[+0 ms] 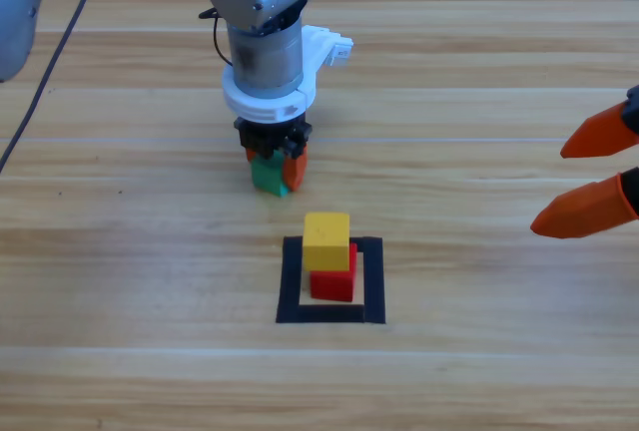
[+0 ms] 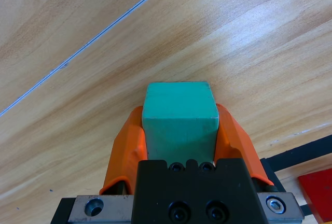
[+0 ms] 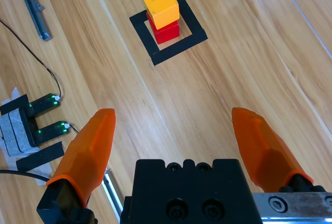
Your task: Stack the blocks in the rectangular block: red at the bottom, yellow in the middle, green on top
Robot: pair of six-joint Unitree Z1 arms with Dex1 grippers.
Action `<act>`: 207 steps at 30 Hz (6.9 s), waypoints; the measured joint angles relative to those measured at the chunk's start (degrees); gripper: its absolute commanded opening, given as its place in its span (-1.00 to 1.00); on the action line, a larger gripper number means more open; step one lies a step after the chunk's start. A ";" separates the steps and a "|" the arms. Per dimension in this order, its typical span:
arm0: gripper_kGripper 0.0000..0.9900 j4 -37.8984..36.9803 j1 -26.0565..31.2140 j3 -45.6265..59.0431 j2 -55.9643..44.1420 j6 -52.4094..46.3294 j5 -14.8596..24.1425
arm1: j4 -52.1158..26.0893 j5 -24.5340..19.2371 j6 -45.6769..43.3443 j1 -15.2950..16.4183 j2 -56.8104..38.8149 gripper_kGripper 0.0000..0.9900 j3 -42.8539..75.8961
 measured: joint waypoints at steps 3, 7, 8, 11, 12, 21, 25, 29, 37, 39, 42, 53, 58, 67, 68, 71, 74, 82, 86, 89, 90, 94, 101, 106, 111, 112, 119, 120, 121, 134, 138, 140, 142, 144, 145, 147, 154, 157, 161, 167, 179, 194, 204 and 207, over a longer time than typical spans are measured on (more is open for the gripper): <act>-0.76 0.00 0.00 0.00 0.00 0.00 0.00 | 0.00 0.00 0.00 0.00 0.00 1.00 0.00; -0.85 0.07 0.00 0.00 -0.01 -1.02 0.00 | 0.00 0.00 0.00 0.00 0.00 1.00 0.01; -0.85 0.15 0.00 -0.01 -0.04 -1.97 0.00 | 0.00 0.00 0.00 0.00 0.00 1.00 0.01; -0.85 1.52 0.04 -0.12 -0.49 -8.05 -0.94 | 0.00 0.00 0.00 0.00 0.00 1.00 0.01; -0.85 2.19 0.05 -0.27 -0.92 -9.56 -1.42 | 0.00 0.00 0.00 0.00 0.00 1.00 0.01; -0.87 8.37 0.08 -3.00 -13.28 -22.06 -3.09 | 0.00 0.00 0.00 0.00 0.00 1.00 0.27; -0.90 8.37 0.05 0.93 -16.28 -24.15 -3.14 | 0.00 0.00 0.00 0.00 0.00 1.00 0.43; -0.93 8.37 0.05 6.26 -16.62 -25.67 -3.14 | 0.00 0.00 0.00 0.00 0.00 1.00 0.70; -0.98 8.39 -0.46 13.03 -19.11 -28.14 -3.14 | 0.00 0.00 0.00 0.00 -0.01 1.00 0.78; -0.98 8.39 -0.80 14.03 -20.57 -28.23 -3.14 | 0.00 0.00 0.00 0.00 -0.01 1.00 0.78; -0.98 8.40 -1.12 14.11 -21.51 -28.23 -3.14 | 0.00 0.00 0.00 0.00 -0.01 1.00 0.78; -0.98 8.41 -3.49 14.11 -21.54 -30.98 -3.23 | 0.00 0.00 0.00 0.00 -0.01 1.00 0.79; -0.98 8.41 -6.24 14.09 -21.54 -32.81 -3.26 | 0.00 0.00 0.00 0.00 -0.01 1.00 0.80; -0.97 8.41 -8.59 13.75 -21.19 -34.00 -3.27 | 0.00 0.34 0.00 0.38 -0.01 1.00 0.81; -0.97 8.41 -8.74 13.61 -20.95 -34.15 -3.27 | -0.01 0.28 0.00 0.67 -0.01 1.00 0.80; -0.97 8.41 -9.37 13.41 -20.15 -35.19 -3.31 | -0.01 0.17 0.00 2.12 0.01 1.00 0.54; -0.97 8.41 -9.93 12.00 -19.23 -35.89 -3.48 | -0.01 0.10 0.09 3.51 0.11 1.00 -0.48; -0.95 8.41 -10.57 10.83 -18.39 -37.12 -4.54 | 0.00 -0.10 0.17 5.30 0.54 1.00 -1.69; -0.94 8.41 -10.73 10.74 -17.13 -38.53 -4.59 | 0.00 -0.28 0.17 5.82 1.61 1.00 -2.67; -0.94 8.41 -10.93 10.27 -16.43 -38.96 -4.60 | 0.00 -0.29 0.17 5.90 1.75 1.00 -2.73; -0.94 8.41 -11.00 9.81 -16.27 -39.02 -4.60 | 0.00 -0.29 0.17 5.90 1.75 1.00 -2.73; -0.94 8.41 -11.38 8.48 -16.19 -39.30 -4.60 | 0.00 -0.29 0.17 5.91 1.75 1.00 -2.73; -0.92 8.41 -12.24 7.99 -16.13 -40.25 -4.96 | 0.00 -0.29 0.17 5.91 1.75 1.00 -2.73; -0.91 8.42 -13.34 6.50 -14.99 -41.22 -4.97 | 0.00 -0.29 0.17 5.92 1.75 1.00 -2.73; -0.91 8.42 -13.77 6.50 -14.57 -41.24 -4.97 | 0.00 -0.29 0.17 5.92 1.75 1.00 -2.73; -0.91 8.42 -13.77 6.49 -14.57 -41.24 -4.97 | 0.00 -0.29 0.17 5.92 1.75 1.00 -2.73; -0.91 8.42 -13.77 5.76 -13.45 -41.24 -4.97 | 0.00 -0.29 0.17 5.92 1.75 1.00 -2.73; -0.91 8.42 -13.77 5.76 -13.36 -41.24 -4.97 | 0.00 -0.29 0.17 5.92 1.75 1.00 -2.73; -0.91 8.42 -13.77 5.76 -13.31 -41.24 -4.97 | 0.00 -0.29 0.17 5.92 1.75 1.00 -2.73; -0.89 8.42 -13.77 5.49 -12.10 -41.24 -4.96 | 0.00 -0.29 0.17 5.92 1.75 1.00 -2.73; -0.88 8.42 -13.77 5.49 -12.10 -41.24 -4.96 | 0.00 -0.29 0.17 5.92 1.75 1.00 -2.72; -0.88 8.42 -13.77 5.43 -12.10 -41.24 -4.96 | 0.00 -0.29 0.16 5.92 1.75 1.00 -2.73; -0.88 8.42 -13.77 5.33 -12.10 -41.24 -4.96 | 0.00 -0.29 0.17 5.92 1.75 1.00 -2.73; -0.88 8.42 -13.77 5.31 -12.10 -41.24 -4.96 | 0.00 -0.29 0.17 5.92 1.75 1.00 -2.73; -0.88 8.42 -13.77 5.31 -12.10 -41.24 -4.96 | 0.00 -0.29 0.16 5.92 1.75 1.00 -2.73; -0.88 8.42 -13.77 5.31 -12.10 -41.24 -4.96 | 0.00 -0.29 0.16 5.92 1.75 1.00 -2.73; -0.86 8.42 -13.77 5.31 -12.10 -41.24 -4.96 | 0.00 -0.29 0.16 5.92 1.75 1.00 -2.73; -0.86 8.42 -13.77 5.31 -12.10 -41.24 -4.96 | 0.00 -0.29 0.17 5.92 1.75 1.00 -2.73; -0.86 8.42 -13.77 5.30 -12.10 -41.24 -4.96 | 0.00 -0.29 0.16 5.92 1.75 1.00 -2.73; -0.86 8.42 -13.77 5.13 -12.10 -41.24 -4.96 | 0.00 -0.29 0.16 5.92 1.75 1.00 -2.73; -0.83 8.42 -13.98 3.61 -12.06 -41.24 -4.96 | 0.00 -0.42 0.16 5.92 1.75 1.00 -2.73; -0.83 8.42 -14.55 4.00 -12.06 -41.23 -4.78 | 0.00 -0.42 0.16 5.92 1.75 1.00 -2.73; -0.83 8.42 -14.56 4.08 -12.06 -41.23 -3.48 | 0.00 -0.42 0.16 5.92 1.75 1.00 -2.72; -0.83 8.42 -14.56 4.09 -12.05 -41.23 -3.41 | 0.00 -0.42 0.16 5.92 1.75 1.00 -2.73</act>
